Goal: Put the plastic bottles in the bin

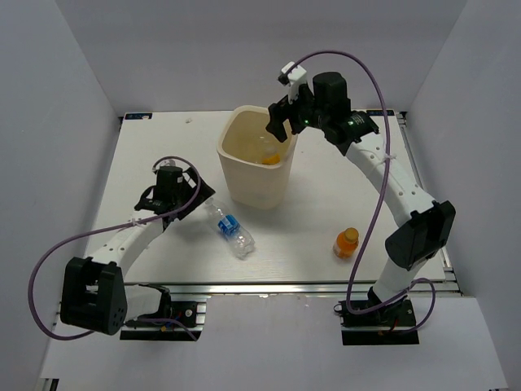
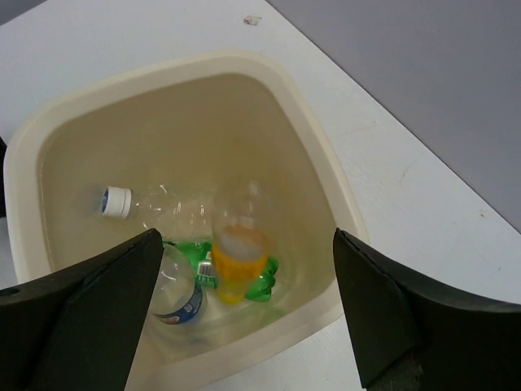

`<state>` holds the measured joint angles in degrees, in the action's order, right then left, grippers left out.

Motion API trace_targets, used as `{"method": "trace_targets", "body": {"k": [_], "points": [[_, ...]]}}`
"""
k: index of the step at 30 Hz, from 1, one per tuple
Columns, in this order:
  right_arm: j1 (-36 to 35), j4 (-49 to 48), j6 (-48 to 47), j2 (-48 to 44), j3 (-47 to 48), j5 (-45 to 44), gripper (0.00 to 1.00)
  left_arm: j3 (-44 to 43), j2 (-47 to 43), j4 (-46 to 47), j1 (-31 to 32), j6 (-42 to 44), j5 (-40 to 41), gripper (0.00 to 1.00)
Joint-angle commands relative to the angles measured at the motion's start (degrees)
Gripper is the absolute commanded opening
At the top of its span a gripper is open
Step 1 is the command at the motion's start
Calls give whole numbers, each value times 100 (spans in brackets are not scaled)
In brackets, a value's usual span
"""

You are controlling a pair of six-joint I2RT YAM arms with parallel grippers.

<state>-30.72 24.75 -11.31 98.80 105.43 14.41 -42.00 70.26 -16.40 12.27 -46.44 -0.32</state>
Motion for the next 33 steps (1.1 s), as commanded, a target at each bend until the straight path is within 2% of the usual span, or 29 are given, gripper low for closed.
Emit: {"method": "trace_targets", "body": {"k": [1,2,6,12,14,15,18,19,21,25,29,31,33], "points": [[13,-137,164,-221,399,-333,89,95,224,155,144,-129,182,98],[13,-164,234,-247,391,-743,89,87,277,207,205,-138,129,98],[302,-505,830,-642,-161,-1362,89,87,567,559,381,-190,58,98],[1207,-1532,1780,-2055,-2348,-1371,89,95,1085,621,583,-208,85,98],[1427,-1771,2202,-2364,-3137,-1624,89,122,1183,664,636,-226,119,95],[1620,-1877,2351,-2618,-3368,-1748,89,139,1244,673,653,-208,146,93],[1893,-2018,2783,-2944,-3966,-2205,89,69,1289,446,662,-200,391,61],[1929,-2010,2818,-3007,-4073,-2284,89,-9,1262,271,662,-191,523,39],[2008,-1992,2863,-3173,-4310,-2452,89,-264,1131,-212,662,-138,1031,28],[2035,-1948,2880,-3341,-4600,-2952,89,-879,342,-1328,662,-129,2323,22],[2061,-1799,2731,-3394,-4768,-3839,89,-1854,-396,-2628,671,-321,3817,21],[2096,-1790,2643,-3438,-4873,-3832,89,-2487,-679,-2736,662,-419,4451,21],[2096,-1894,2634,-3438,-4944,-3797,89,-2646,-1074,-1941,671,-184,4523,21]]}}
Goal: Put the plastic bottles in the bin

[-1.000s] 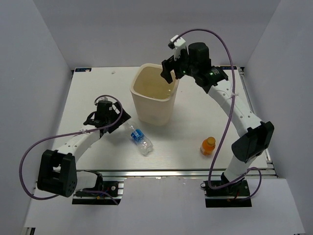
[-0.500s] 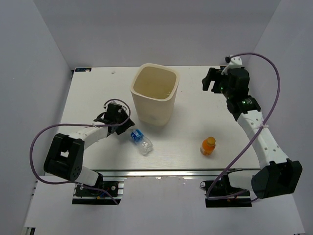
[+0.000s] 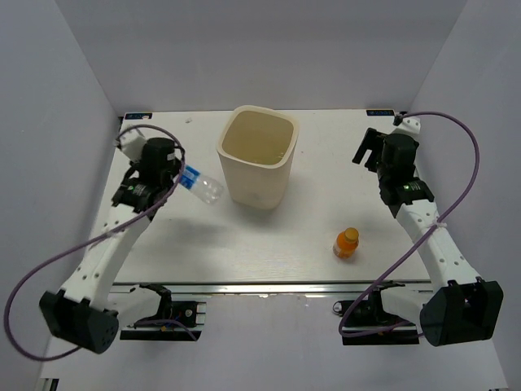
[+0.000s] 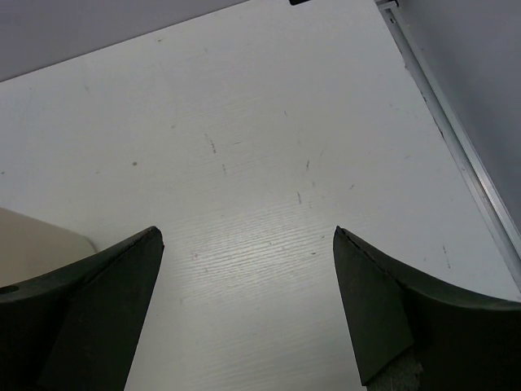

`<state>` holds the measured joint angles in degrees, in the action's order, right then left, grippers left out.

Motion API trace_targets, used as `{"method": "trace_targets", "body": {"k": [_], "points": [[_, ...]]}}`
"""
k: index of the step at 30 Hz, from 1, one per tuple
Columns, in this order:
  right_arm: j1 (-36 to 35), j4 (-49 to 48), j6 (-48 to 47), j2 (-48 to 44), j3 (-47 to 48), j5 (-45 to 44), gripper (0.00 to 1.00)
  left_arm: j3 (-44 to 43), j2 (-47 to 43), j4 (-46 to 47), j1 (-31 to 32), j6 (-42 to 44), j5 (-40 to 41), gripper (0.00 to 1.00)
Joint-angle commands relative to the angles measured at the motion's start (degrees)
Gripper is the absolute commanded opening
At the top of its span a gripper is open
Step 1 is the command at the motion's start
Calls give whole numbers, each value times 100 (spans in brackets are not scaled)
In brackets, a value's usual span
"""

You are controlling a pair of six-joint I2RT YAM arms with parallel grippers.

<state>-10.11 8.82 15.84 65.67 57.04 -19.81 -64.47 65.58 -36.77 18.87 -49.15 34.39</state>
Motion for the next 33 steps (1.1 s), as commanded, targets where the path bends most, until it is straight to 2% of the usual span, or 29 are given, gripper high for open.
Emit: {"method": "trace_targets", "body": {"k": [1,2,6,10,15,18,19,20,22,23,25,26,28,33], "points": [[44,-337,-115,-107,-131,-252,89,-435,-695,544,2,298,843,21],[35,-354,-168,-81,-157,-190,89,-540,-713,1158,2,509,606,22],[35,-188,-370,-80,-184,197,89,-1839,197,1506,11,1073,-493,14],[35,144,-37,-431,-377,-171,89,-2893,1130,1849,98,1328,-1581,16],[-26,1094,86,-958,-378,162,89,-3695,2080,1840,459,1688,-1795,21],[-123,1893,243,-1179,-360,215,89,-3617,2319,1928,810,1838,-1726,33],[-149,2061,271,-1231,-395,250,89,-3521,2327,1989,933,1864,-1699,42],[-167,2176,262,-1293,-430,450,89,-3407,2319,2138,977,1882,-1699,67],[-298,2527,210,-1416,-474,923,89,-3292,2336,2174,1039,1900,-1751,90],[-508,2633,114,-1425,-465,1031,89,-3344,2389,2114,1048,1952,-1795,98],[-886,3115,130,-1303,-387,693,89,-3668,2459,2026,1118,2101,-1813,98],[-1314,3291,217,-1163,-264,481,89,-3809,2494,1929,1136,2285,-1796,98],[-1581,3721,515,-1039,-158,128,89,-4177,2547,1876,1145,2453,-1709,98],[-1731,4162,982,-766,-280,153,89,-4917,2574,1164,1136,2884,-480,98]]}}
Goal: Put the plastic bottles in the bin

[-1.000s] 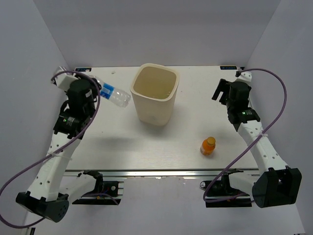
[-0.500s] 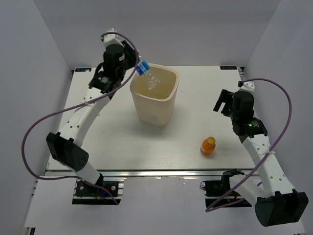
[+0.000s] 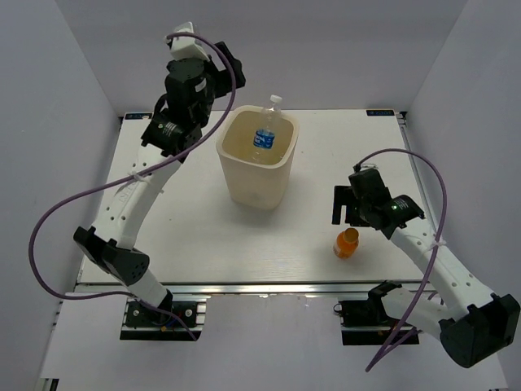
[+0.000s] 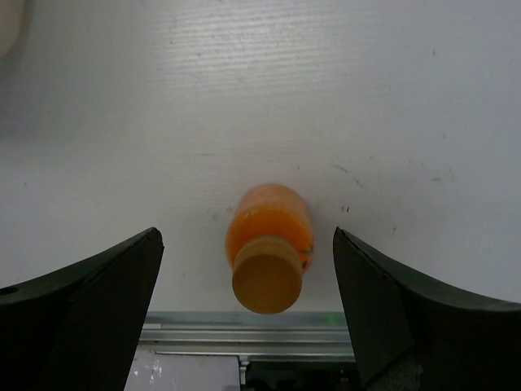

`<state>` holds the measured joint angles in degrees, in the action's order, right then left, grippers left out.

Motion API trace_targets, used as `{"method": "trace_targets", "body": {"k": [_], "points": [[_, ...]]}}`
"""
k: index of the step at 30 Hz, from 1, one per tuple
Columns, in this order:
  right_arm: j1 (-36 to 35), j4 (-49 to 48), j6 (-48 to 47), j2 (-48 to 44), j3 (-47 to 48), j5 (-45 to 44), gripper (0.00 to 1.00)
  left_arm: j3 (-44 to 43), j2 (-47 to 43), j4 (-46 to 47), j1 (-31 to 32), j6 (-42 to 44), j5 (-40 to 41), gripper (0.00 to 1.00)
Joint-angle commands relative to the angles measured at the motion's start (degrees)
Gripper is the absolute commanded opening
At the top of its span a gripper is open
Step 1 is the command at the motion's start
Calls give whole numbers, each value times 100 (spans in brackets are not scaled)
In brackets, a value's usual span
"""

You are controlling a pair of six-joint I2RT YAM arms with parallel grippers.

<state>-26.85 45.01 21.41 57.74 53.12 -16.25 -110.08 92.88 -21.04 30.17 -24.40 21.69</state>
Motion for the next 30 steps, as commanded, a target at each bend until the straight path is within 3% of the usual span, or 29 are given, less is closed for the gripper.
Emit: {"method": "trace_targets", "body": {"k": [1,3,4,6,9,15,18,19,21,22,25,29,30], "points": [[-83,596,495,45,58,-142,89,-208,-226,-471,-55,454,1123,98],[-101,518,618,141,-265,-176,89,-4,-489,-401,-160,533,1389,98],[-101,421,671,202,-363,-255,89,987,-847,17,-344,498,1556,98],[-110,464,794,536,-452,-177,89,1619,-1165,108,-713,87,1322,98],[-145,324,970,800,-688,25,89,2857,-1693,205,-1889,-652,766,98],[-136,-439,1050,889,-1067,113,83,4723,-2432,688,-2261,-1005,731,98],[-136,-547,1024,880,-1102,166,71,4987,-2512,654,-2314,-1049,740,98],[-136,-477,1032,871,-1024,131,59,5014,-2520,584,-2323,-1075,783,98],[-136,-214,1023,871,-866,78,58,5040,-2573,443,-2349,-1110,924,98],[-136,-134,988,801,-752,78,27,5067,-2608,434,-2358,-1084,933,98],[-145,25,639,617,-76,218,20,5233,-2819,556,-2384,-988,951,98],[-145,-106,24,537,1434,-35,20,5365,-3004,575,-2428,-1005,942,98],[-145,-229,-135,546,2169,-53,20,5392,-3021,574,-2463,-1022,933,98]]}}
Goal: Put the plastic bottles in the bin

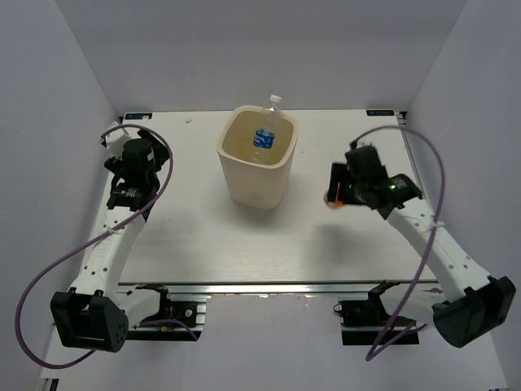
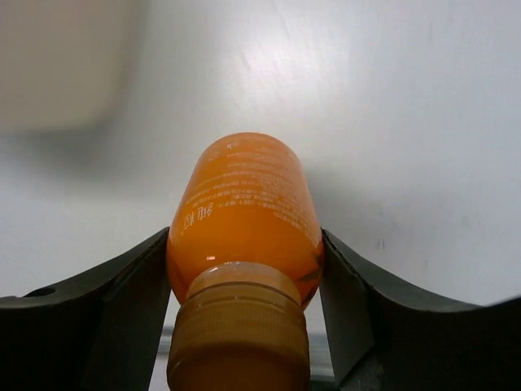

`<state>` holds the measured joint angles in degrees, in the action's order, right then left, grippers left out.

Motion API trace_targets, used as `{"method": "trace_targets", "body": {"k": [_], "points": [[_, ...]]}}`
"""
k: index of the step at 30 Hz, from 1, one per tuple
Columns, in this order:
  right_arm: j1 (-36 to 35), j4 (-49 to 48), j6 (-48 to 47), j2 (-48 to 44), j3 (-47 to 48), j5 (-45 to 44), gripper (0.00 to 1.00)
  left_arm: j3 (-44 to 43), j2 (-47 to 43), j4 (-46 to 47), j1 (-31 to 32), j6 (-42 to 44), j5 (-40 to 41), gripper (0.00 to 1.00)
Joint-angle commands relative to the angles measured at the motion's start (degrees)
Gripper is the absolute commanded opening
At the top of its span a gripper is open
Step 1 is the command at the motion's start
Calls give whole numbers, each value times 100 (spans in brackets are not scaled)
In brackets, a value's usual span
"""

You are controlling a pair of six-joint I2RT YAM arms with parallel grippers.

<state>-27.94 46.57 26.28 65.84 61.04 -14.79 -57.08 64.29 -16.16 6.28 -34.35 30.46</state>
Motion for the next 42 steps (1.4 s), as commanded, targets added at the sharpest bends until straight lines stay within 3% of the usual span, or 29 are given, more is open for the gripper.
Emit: {"method": "trace_targets", "body": {"k": [1,5,6,9,12,15,16,18,20,23,29,32,35,36,37,42], "points": [[-36,-794,-790,-256,1707,-70,20,118,-145,96,-92,-63,-22,98],[-71,-2357,-1405,-11,2430,1476,21,13,22,26,-171,-125,-400,98],[-123,-2511,-1424,364,2718,1975,28,-13,48,-27,-180,-142,-461,98],[-307,-2485,-1468,1400,3797,2347,29,21,75,226,-189,-72,-620,98],[-422,-2740,-1416,2166,4231,2777,30,-171,180,123,-207,7,-646,98],[-606,-2539,-1485,2782,4882,2823,39,-321,303,69,-215,16,-716,98],[-746,-2469,-1625,2915,5179,2806,61,-313,312,113,-215,7,-751,98],[-861,-2180,-1775,3214,5627,2623,89,-304,364,192,-233,-10,-857,98],[-915,-1583,-1881,3636,6407,2516,89,-391,426,140,-224,-19,-884,98],[-915,-1352,-1890,3805,6737,2200,89,-541,532,43,-233,-10,-875,98],[-853,-1765,-2013,3102,6043,1058,89,-611,488,-27,-329,-10,-875,98],[-424,-1503,-1751,2689,5754,705,89,-611,479,-62,-574,-37,-1084,98],[864,-1920,-1075,1665,4013,1011,89,-463,392,-45,-1013,-107,-1296,98],[1096,-2080,-1003,1434,4004,1021,89,-410,356,-36,-1102,-107,-1314,98],[1316,-2221,-968,1188,3169,995,89,-366,321,-36,-1181,-107,-1323,98],[1652,-2546,-1055,-112,1423,-409,89,3,207,121,-1375,94,-1085,98]]}}
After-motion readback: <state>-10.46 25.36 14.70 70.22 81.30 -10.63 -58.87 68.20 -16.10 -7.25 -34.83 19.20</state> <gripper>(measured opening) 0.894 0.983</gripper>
